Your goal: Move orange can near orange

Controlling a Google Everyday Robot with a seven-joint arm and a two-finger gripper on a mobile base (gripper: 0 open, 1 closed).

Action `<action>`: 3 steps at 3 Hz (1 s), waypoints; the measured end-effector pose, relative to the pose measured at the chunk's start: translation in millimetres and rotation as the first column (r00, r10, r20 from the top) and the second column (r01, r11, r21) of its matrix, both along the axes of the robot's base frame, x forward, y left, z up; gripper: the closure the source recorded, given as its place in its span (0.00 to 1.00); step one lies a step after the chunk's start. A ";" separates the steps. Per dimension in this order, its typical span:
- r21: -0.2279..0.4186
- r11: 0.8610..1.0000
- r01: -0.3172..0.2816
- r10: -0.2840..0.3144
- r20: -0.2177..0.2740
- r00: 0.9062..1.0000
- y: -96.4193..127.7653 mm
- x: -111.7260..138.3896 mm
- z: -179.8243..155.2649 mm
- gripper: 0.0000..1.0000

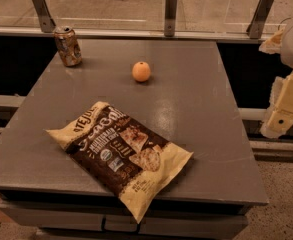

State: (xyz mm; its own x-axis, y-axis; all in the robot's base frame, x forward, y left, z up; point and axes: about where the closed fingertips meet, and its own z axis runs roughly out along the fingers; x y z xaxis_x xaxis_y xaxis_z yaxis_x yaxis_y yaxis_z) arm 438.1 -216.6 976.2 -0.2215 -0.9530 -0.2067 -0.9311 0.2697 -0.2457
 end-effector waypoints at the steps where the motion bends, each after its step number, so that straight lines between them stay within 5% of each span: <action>1: 0.000 1.000 0.000 0.000 0.000 1.000 0.0 0.0 0.0 0.00; 2: 0.028 1.000 -0.010 0.010 0.001 1.000 4.4 5.6 -2.9 0.00; 3: 0.123 0.985 -0.120 0.119 0.018 0.993 45.0 38.4 -19.0 0.00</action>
Offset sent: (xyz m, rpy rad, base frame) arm 0.0134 0.0091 -0.0127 0.0668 0.0208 0.0265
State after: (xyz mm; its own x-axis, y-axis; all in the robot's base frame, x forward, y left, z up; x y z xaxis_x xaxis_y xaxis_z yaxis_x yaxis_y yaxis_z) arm 476.6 -171.6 957.3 -0.1044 -0.9396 -0.3259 -0.9561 0.1851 -0.2272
